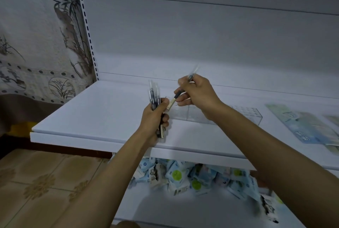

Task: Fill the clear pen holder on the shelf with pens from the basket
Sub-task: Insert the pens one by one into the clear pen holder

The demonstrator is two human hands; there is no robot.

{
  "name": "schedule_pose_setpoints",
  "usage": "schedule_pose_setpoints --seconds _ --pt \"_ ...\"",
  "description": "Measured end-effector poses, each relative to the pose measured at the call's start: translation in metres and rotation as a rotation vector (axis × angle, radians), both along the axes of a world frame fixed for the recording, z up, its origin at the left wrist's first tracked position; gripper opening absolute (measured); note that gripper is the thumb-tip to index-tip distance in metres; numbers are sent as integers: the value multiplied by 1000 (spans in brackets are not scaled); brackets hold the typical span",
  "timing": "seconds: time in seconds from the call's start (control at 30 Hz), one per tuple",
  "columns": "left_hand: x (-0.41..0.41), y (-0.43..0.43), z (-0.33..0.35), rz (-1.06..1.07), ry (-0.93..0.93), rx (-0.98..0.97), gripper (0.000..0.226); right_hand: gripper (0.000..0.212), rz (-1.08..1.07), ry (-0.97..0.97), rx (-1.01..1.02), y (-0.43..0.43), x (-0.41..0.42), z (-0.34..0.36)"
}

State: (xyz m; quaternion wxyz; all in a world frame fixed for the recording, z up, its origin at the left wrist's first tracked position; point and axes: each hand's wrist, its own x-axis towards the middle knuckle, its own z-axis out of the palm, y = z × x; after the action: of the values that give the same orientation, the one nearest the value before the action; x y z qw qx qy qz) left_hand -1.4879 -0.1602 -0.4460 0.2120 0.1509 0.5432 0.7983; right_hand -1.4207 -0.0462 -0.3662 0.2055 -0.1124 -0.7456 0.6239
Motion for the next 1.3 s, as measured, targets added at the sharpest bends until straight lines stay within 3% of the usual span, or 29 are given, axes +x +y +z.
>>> schedule_pose_setpoints --seconds 0.17,0.3,0.53,0.67,0.9,1.0,1.13,1.3 --pt "-11 -1 -7 23 -85 114 8 35 -50 37 2 5 -14 10" --pt "-14 -2 -12 59 -43 142 20 58 -132 35 32 11 -29 7" --pt "-13 0 -17 64 -34 179 26 21 -254 41 230 16 -56 -12" --pt "-15 0 -17 78 -147 233 19 24 -259 -5 277 20 -69 -20" --pt "-30 -1 -10 98 -579 380 16 28 -221 -103 341 21 -79 -33" --pt "-29 -4 -9 63 -618 448 13 31 -153 -145 372 19 -81 -38" --pt "-30 -6 -14 49 -638 543 22 14 -179 -101 307 21 -83 -47" --pt "-31 -7 -18 42 -638 558 19 9 -186 -82 283 27 -83 -51"
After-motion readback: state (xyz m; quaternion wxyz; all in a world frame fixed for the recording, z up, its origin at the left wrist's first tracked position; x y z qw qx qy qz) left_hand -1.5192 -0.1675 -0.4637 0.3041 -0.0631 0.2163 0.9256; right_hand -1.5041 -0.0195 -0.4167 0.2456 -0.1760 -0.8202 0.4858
